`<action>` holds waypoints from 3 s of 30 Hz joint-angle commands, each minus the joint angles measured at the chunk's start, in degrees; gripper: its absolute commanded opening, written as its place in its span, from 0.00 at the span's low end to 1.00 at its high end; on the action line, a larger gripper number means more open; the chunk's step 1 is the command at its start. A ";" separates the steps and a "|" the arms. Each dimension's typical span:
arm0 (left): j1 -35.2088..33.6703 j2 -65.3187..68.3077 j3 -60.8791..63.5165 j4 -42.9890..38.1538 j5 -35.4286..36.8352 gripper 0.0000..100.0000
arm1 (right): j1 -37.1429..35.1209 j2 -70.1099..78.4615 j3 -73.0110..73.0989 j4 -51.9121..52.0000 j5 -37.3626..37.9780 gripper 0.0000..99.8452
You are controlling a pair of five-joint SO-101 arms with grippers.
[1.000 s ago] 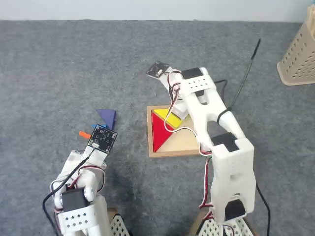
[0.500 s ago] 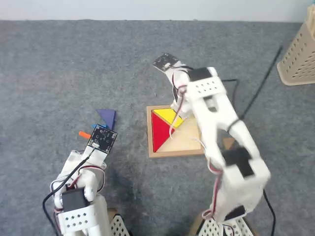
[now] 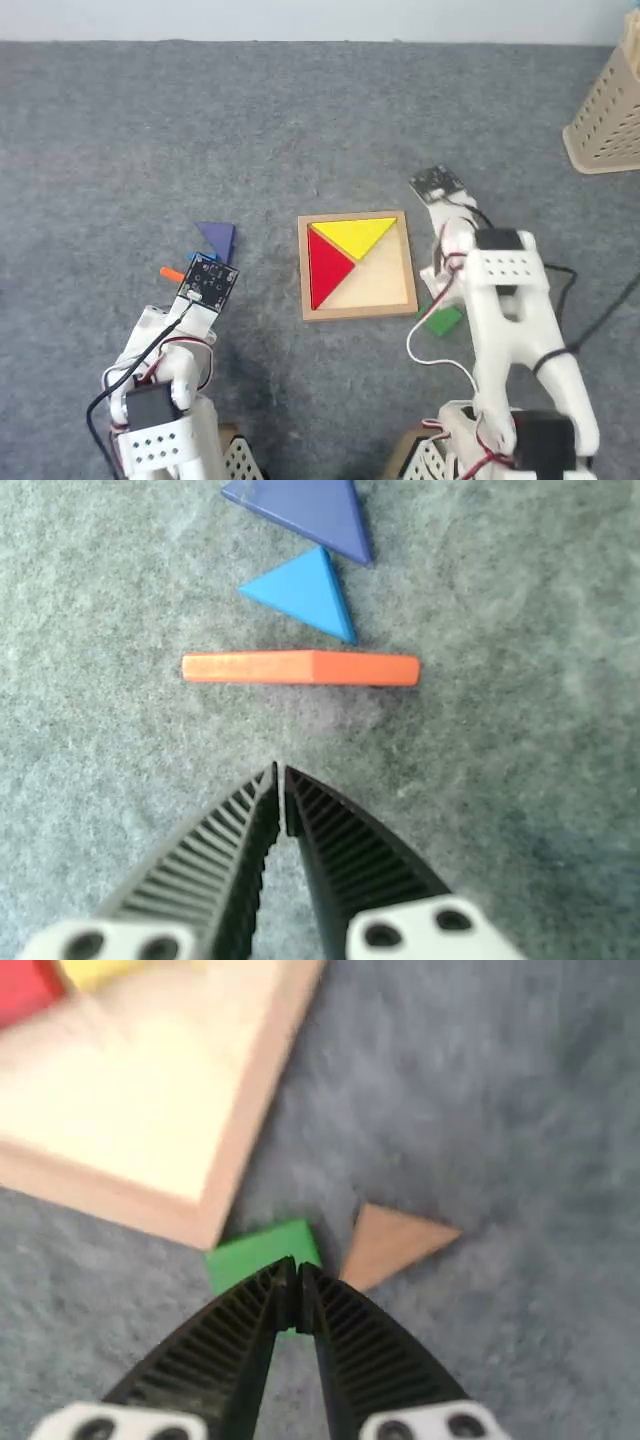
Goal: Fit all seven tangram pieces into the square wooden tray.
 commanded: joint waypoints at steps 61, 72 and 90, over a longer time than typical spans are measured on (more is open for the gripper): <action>0.09 69.45 -56.48 3.08 14.77 0.13 | 6.55 -45.41 40.26 -8.92 5.36 0.01; 6.33 77.45 -56.75 0.70 24.97 0.14 | 6.29 -56.48 44.13 -5.49 5.54 0.01; 3.60 99.08 -59.38 -7.03 32.44 0.14 | 6.29 -57.01 44.31 -5.32 5.63 0.01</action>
